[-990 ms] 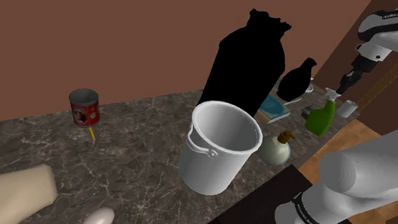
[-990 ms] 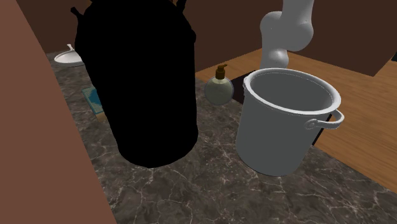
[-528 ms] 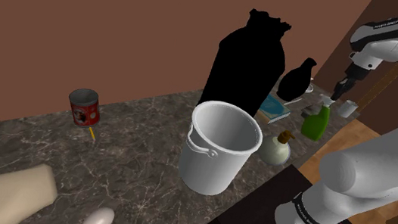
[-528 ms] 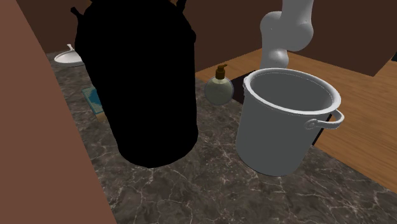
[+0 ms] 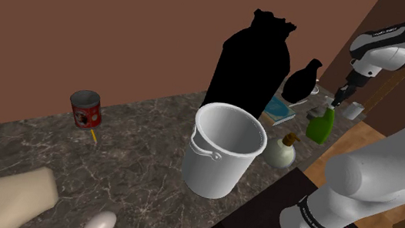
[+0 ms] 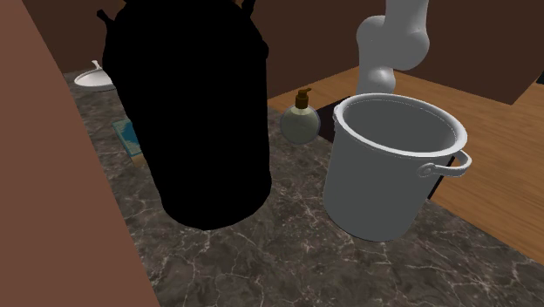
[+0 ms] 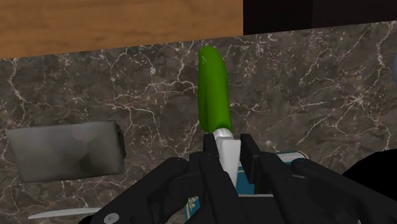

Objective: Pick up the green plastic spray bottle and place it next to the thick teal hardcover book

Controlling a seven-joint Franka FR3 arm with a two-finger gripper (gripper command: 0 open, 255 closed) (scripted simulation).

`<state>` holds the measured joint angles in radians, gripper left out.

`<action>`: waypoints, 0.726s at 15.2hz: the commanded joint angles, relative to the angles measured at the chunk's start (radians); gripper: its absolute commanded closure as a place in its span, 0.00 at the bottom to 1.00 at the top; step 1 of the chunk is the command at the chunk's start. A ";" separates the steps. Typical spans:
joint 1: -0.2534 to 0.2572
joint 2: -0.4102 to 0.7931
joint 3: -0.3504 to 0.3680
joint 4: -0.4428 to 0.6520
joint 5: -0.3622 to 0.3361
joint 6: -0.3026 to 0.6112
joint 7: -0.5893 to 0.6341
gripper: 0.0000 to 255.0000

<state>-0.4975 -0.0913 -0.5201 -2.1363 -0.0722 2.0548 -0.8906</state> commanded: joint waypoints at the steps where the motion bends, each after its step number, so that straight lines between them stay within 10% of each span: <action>1: -0.001 0.001 -0.001 -0.015 -0.003 -0.002 0.000 1.00; 5: -0.001 0.001 -0.001 -0.015 -0.003 -0.002 0.000 1.00; 6: 0.000 0.001 0.001 -0.015 -0.003 -0.002 0.003 0.00; 11: -0.001 0.001 -0.001 -0.015 -0.003 -0.002 0.000 0.00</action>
<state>-0.4983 -0.0894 -0.5207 -2.1485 -0.0745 2.0517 -0.8901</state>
